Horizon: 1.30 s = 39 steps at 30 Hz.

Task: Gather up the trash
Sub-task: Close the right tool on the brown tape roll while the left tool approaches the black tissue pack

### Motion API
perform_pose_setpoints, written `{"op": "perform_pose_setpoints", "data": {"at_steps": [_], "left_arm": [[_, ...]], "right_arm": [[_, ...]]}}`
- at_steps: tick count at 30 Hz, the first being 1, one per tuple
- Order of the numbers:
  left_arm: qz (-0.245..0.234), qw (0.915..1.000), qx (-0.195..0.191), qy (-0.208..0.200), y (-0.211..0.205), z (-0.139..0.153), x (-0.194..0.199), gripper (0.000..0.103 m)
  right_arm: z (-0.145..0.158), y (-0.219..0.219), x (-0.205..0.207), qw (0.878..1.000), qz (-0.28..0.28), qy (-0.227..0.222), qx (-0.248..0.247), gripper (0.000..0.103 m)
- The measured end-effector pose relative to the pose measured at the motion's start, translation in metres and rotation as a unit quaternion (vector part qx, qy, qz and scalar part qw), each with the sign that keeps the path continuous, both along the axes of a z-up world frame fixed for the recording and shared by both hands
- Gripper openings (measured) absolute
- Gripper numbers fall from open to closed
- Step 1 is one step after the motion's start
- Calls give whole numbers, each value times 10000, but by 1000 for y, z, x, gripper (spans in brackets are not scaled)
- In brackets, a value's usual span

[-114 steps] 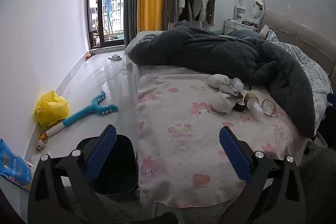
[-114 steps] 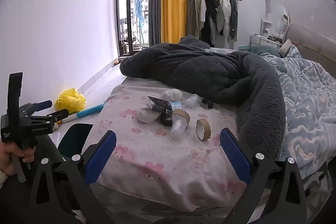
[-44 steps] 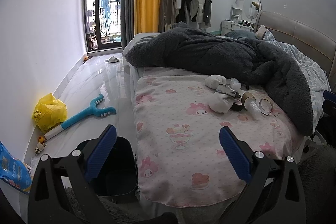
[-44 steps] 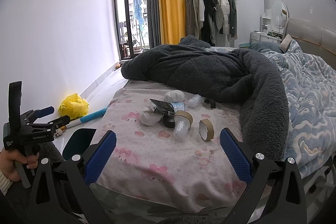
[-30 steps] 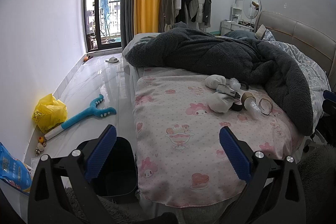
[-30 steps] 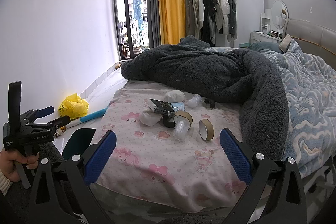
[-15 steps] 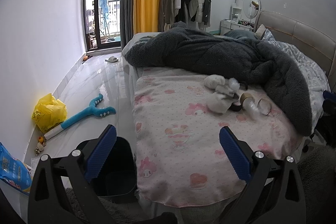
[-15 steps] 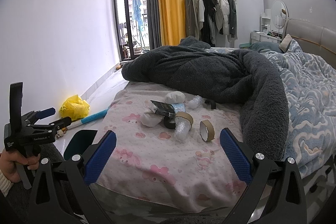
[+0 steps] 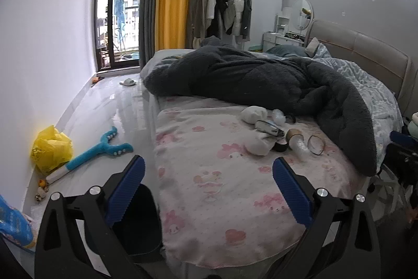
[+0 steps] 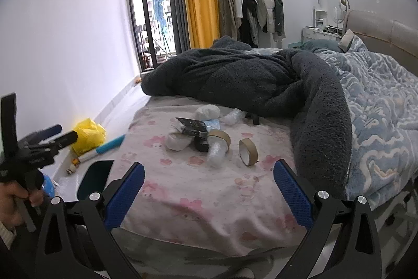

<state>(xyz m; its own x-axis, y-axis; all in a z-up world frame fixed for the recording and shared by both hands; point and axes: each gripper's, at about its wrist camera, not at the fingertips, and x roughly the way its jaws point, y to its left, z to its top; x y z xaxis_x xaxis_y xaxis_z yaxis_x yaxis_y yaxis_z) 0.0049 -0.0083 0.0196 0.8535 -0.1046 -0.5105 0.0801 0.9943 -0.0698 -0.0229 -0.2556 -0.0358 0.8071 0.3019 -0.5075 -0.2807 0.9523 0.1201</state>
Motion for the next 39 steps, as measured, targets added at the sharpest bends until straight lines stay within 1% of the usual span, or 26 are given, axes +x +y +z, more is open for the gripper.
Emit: {"op": "perform_pose_setpoints", "data": {"at_steps": [1,3,7,8,9,10,12,13,15,18,20,22,25,27,28,31,32,36,39], "left_arm": [[-32,10000,-56,-37,0,0,1,99],[-158,9998,-98,-47,-2,0,3,99],[-395,9991,-108,-55,-6,-2,13,98],[-490,9988,-89,-36,-8,-3,18,97],[-556,9984,-80,-24,-9,-4,21,97],[-622,9980,-74,-10,-10,-4,26,95],[-778,9970,-48,37,-15,-6,39,91],[-823,9966,-28,49,-18,-7,43,89],[-981,9951,27,72,-24,-9,54,89],[-1234,9923,47,92,-33,-9,65,89],[-1420,9897,125,112,-41,-10,74,88],[-1550,9876,200,159,-49,-12,83,87],[-1816,9827,-1,361,-58,-18,93,86],[-1921,9801,-100,489,-61,-23,99,84],[-1956,9793,-61,520,-64,-25,101,82],[-2017,9776,328,505,-72,-32,109,77],[-2021,9773,396,508,-73,-35,113,76],[-2150,9741,304,622,-73,-44,133,76],[-2216,9722,367,667,-75,-51,144,76]], "right_arm": [[-1,0,2,10000,17,-10,-41,99],[-2,0,9,9999,59,-24,-133,90],[-7,0,29,9996,199,57,-212,85],[-10,0,35,9995,224,84,-211,81],[-13,-1,43,9994,255,130,-197,77],[-17,-2,49,9993,277,178,-196,74],[-27,-3,65,9988,279,289,-269,66],[-32,-4,72,9986,283,341,-288,65],[-43,-7,87,9981,283,453,-302,59],[-56,-12,106,9974,276,591,-301,54],[-66,-15,118,9968,301,685,-294,51],[-73,-16,130,9961,323,773,-267,51],[-82,-17,142,9955,368,842,-239,50],[-88,-16,152,9948,401,903,-246,46],[-90,-15,156,9946,393,920,-292,45],[-96,-11,168,9931,423,1008,-432,42],[-98,-9,171,9925,411,1023,-519,38],[-99,-15,177,9917,350,1122,-525,23],[-100,-20,179,9906,411,1232,-434,21]]}}
